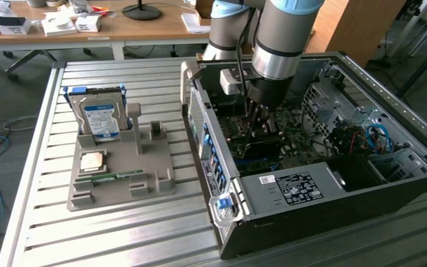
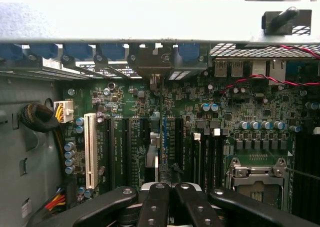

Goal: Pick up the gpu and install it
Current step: 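Press down on the gpu until it lock into place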

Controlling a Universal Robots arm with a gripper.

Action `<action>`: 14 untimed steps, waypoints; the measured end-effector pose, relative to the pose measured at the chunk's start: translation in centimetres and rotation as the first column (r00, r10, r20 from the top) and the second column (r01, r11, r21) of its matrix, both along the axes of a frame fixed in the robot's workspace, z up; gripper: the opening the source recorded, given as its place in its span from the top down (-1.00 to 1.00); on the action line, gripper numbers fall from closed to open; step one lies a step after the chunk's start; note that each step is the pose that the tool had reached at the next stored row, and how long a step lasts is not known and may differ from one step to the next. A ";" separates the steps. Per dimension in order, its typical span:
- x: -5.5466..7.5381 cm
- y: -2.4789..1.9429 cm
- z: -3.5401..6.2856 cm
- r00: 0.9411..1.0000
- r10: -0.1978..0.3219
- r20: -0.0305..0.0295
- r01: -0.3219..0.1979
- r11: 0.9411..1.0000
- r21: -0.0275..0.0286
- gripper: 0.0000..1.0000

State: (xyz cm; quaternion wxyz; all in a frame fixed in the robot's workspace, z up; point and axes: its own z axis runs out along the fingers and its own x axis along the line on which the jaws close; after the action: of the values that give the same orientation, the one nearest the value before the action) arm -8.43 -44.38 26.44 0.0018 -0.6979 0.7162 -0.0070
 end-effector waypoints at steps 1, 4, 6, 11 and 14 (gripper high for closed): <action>0.0 0.00 0.00 1.000 0.000 0.000 0.000 1.000 0.000 0.79; 0.0 0.02 -0.14 1.000 0.000 0.001 0.000 1.000 0.002 0.79; 0.0 0.02 -0.14 1.000 0.000 0.001 0.000 1.000 0.001 0.79; 0.0 0.00 -0.10 1.000 0.000 0.000 0.000 1.000 0.000 0.79; 0.0 0.00 -0.17 1.000 0.000 0.000 0.000 1.000 0.000 0.79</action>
State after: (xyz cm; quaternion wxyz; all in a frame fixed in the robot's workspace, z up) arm -8.43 -44.38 26.28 0.0018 -0.6979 0.7162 -0.0070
